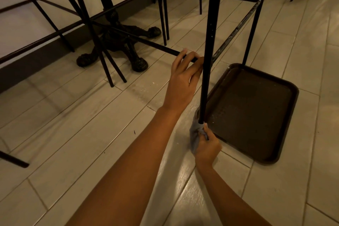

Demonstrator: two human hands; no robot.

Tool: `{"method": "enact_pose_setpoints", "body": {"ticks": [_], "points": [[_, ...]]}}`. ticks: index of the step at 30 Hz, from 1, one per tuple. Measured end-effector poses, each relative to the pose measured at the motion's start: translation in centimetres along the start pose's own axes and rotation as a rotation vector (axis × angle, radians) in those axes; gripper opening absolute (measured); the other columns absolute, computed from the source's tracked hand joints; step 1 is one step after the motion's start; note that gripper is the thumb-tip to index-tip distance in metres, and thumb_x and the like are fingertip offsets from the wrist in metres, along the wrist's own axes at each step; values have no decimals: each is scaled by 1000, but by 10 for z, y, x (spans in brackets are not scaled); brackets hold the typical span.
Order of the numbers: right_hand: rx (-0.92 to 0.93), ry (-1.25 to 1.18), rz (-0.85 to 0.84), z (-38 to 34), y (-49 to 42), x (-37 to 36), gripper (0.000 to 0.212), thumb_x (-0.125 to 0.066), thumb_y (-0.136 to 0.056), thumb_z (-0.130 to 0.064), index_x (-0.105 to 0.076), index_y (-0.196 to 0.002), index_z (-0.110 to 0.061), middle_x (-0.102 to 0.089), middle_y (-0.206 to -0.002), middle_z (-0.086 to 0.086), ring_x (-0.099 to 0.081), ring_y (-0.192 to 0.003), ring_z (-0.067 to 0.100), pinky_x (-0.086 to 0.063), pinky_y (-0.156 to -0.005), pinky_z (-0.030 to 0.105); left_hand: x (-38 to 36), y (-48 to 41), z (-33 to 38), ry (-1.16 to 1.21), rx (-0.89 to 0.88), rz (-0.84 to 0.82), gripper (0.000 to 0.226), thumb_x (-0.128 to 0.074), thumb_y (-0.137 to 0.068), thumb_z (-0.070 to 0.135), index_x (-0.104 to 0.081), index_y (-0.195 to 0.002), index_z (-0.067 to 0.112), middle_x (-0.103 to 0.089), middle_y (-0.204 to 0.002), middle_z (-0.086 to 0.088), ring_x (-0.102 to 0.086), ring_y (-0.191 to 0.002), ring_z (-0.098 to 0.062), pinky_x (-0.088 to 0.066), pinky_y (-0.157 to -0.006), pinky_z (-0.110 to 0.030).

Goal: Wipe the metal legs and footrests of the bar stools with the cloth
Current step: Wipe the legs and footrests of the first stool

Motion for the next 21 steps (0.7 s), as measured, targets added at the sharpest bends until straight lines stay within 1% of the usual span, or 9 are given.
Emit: {"method": "enact_pose_setpoints", "body": {"ticks": [2,3,6,9,11,13,15,17,21], "points": [[-31,19,-10,5,-2,0,26,-53,-89,-1,-62,-114,-2,-67,-103,16,-63,-95,27,-47,-69,13,0,-1,0,-2,4,-6,35,-42,-92,22,-61,-118,8,-59,-119,-10,-28,-129,-23,-17,-110,-15],[-30,52,-17,6,-2,-1,25,-53,-90,-3,-62,-114,-3,-67,-101,15,-63,-95,26,-45,-67,11,0,-1,0,-1,6,-9,35,-42,-92,23,-61,-118,8,-59,-119,-10,-28,-129,-23,-18,-110,-15],[-35,162,-54,10,-4,-2,27,-54,-91,-5,-60,-116,-3,-67,-106,14,-54,-89,11,-39,-76,17,0,0,0,-2,4,-16,36,-42,-92,23,-61,-118,8,-59,-119,-9,-28,-129,-22,-18,-110,-15],[-64,175,-79,11,-6,-2,24,-53,-92,-9,-63,-112,-1,-67,-102,15,-54,-85,13,-37,-74,19,0,-1,0,-5,0,-12,35,-43,-93,23,-61,-118,8,-59,-118,-9,-29,-129,-22,-18,-110,-15],[-54,133,-64,8,-4,0,23,-52,-92,-9,-63,-111,-1,-65,-96,10,-59,-89,20,-37,-71,15,0,0,0,-14,4,-10,35,-42,-93,23,-62,-118,8,-59,-117,-9,-29,-129,-22,-18,-110,-16],[-51,76,-41,7,1,1,25,-51,-92,-4,-61,-114,0,-58,-95,1,-56,-92,16,-36,-70,8,-1,-1,0,-21,10,-20,36,-42,-93,24,-62,-118,8,-59,-117,-8,-29,-129,-23,-17,-110,-16],[-50,51,-25,8,3,1,26,-51,-91,-1,-60,-115,0,-58,-98,1,-52,-89,11,-35,-72,6,-2,-2,0,-23,10,-28,36,-42,-93,24,-62,-118,8,-59,-118,-8,-31,-129,-25,-18,-111,-17],[-40,85,-27,8,1,-1,26,-51,-91,-3,-61,-115,-1,-64,-101,8,-54,-86,13,-37,-74,11,-2,-2,0,-25,12,-34,35,-42,-93,24,-62,-118,9,-59,-119,-8,-32,-130,-27,-17,-111,-17],[-11,233,-70,12,-8,-5,27,-51,-90,-2,-61,-116,-2,-67,-105,16,-60,-96,28,-38,-75,24,-2,0,-2,-23,11,-24,35,-43,-93,22,-62,-118,8,-58,-120,-9,-32,-131,-29,-15,-111,-14]]}}
Point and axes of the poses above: each hand's wrist, its own y-axis away from the middle knuckle, its own x-axis out of the back of the hand, z = x × y, the point moved 9 cm from there along -y, towards the middle knuckle
